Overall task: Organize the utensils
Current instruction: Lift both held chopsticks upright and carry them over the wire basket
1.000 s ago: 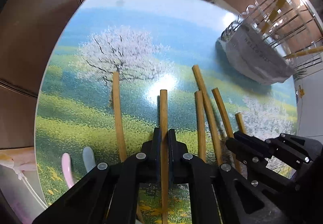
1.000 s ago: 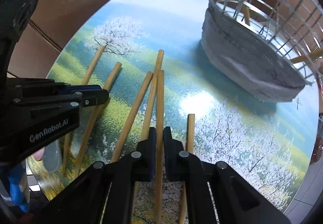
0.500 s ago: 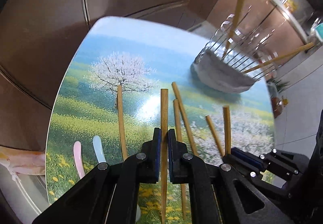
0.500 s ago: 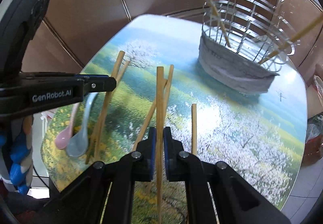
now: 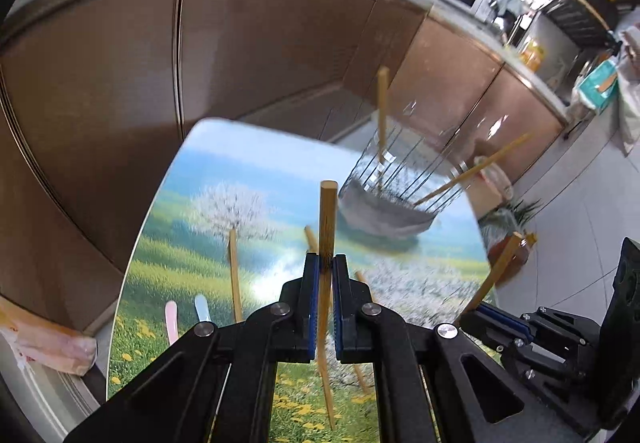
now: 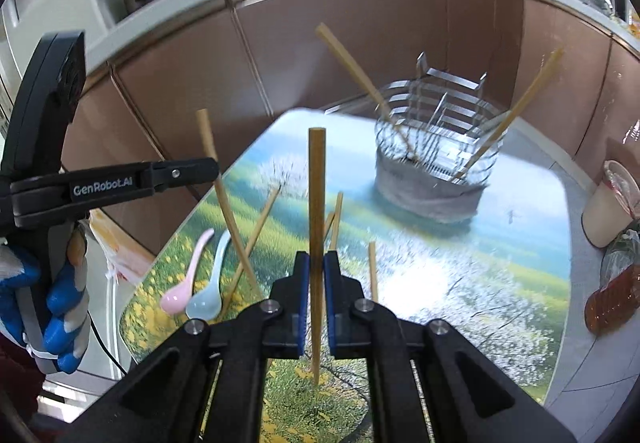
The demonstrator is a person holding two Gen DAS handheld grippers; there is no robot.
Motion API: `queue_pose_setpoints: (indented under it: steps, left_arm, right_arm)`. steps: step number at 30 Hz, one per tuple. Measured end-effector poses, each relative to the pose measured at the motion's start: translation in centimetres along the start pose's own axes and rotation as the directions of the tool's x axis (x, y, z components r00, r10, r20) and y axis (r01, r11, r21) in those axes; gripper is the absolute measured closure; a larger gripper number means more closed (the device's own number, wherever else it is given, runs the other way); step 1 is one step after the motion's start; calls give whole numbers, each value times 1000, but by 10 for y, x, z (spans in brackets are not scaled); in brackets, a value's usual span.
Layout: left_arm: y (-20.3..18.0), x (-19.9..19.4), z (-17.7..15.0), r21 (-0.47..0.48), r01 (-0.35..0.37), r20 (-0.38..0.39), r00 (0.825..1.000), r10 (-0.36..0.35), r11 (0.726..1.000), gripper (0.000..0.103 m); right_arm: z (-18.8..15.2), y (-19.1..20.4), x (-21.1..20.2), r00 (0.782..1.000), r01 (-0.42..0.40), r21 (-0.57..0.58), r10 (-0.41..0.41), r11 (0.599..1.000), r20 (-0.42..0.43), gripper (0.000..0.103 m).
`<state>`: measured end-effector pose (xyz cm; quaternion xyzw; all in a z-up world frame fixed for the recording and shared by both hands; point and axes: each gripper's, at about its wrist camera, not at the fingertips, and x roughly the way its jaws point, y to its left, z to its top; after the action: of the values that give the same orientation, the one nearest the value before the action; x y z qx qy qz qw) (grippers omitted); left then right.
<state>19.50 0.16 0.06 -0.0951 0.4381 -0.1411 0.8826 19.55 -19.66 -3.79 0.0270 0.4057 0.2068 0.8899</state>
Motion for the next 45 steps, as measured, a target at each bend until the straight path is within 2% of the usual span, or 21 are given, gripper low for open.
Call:
queue_pose_setpoints:
  steps: [8, 15, 21, 28, 34, 39, 45]
  left_arm:
    - [-23, -37, 27, 32, 56, 107, 993, -59, 998, 98]
    - [-52, -67, 72, 74, 112, 202, 971, -125, 991, 98]
    - [-77, -70, 109, 114, 134, 260, 952, -160, 984, 98]
    - [-95, -47, 139, 150, 94, 304, 943, -136, 984, 98]
    - [-96, -5, 148, 153, 57, 305, 947, -102, 987, 98]
    - [-90, 38, 147, 138, 76, 243, 964, -108, 988, 98]
    - [-85, 77, 138, 136, 64, 185, 979, -89, 989, 98]
  right_arm:
    - [33, -4, -48, 990, 32, -7, -31, 999, 137, 96]
    - [82, -17, -87, 966, 70, 2, -69, 998, 249, 96]
    - [122, -33, -101, 944, 96, 22, -99, 995, 315, 96]
    - [153, -52, -88, 922, 142, 52, -151, 989, 357, 96]
    - [161, -70, -52, 914, 178, 73, -192, 981, 357, 96]
    - [155, -89, -13, 927, 185, 89, -204, 979, 315, 96]
    - [144, -104, 22, 939, 177, 111, -202, 978, 280, 96]
